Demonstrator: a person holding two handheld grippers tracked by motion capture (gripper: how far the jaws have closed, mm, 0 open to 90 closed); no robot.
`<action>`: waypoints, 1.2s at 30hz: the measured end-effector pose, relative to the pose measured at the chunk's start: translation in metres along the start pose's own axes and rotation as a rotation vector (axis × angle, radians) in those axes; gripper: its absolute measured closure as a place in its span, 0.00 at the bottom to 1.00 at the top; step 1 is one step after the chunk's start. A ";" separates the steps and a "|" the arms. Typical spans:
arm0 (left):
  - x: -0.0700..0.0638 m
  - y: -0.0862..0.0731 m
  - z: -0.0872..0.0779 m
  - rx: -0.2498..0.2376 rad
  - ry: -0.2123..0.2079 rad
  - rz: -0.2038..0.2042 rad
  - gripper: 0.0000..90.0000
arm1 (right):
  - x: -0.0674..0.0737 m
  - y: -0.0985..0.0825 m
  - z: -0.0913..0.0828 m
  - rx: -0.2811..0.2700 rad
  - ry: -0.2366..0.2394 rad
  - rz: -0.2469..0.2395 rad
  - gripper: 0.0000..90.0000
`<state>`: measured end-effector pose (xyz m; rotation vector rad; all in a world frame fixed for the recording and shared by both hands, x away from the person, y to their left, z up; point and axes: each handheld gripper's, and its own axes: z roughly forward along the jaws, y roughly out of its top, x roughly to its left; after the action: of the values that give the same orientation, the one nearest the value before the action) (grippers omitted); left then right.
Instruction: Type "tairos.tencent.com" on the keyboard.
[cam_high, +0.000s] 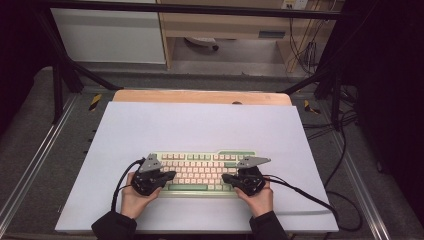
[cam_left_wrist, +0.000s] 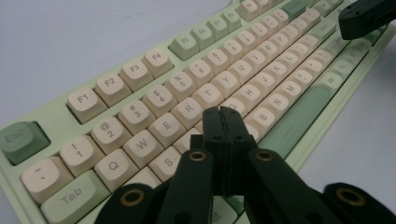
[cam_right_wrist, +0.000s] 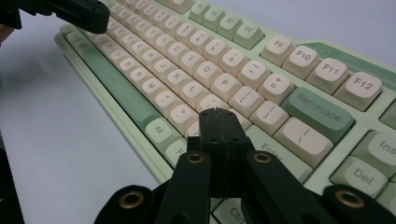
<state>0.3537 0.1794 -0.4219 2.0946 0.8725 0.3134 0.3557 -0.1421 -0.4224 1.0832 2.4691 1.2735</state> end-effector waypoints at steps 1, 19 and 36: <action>-0.001 -0.001 0.001 0.005 0.000 0.004 1.00 | 0.000 0.000 0.000 -0.001 0.001 0.002 1.00; -0.004 -0.006 0.007 0.024 -0.004 0.019 1.00 | 0.000 0.000 0.001 0.002 0.001 0.004 1.00; -0.003 -0.007 -0.009 -0.025 0.009 0.033 1.00 | 0.000 0.001 -0.001 -0.009 0.000 0.002 1.00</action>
<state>0.3440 0.1857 -0.4215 2.0880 0.8363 0.3499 0.3559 -0.1425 -0.4206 1.0841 2.4599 1.2842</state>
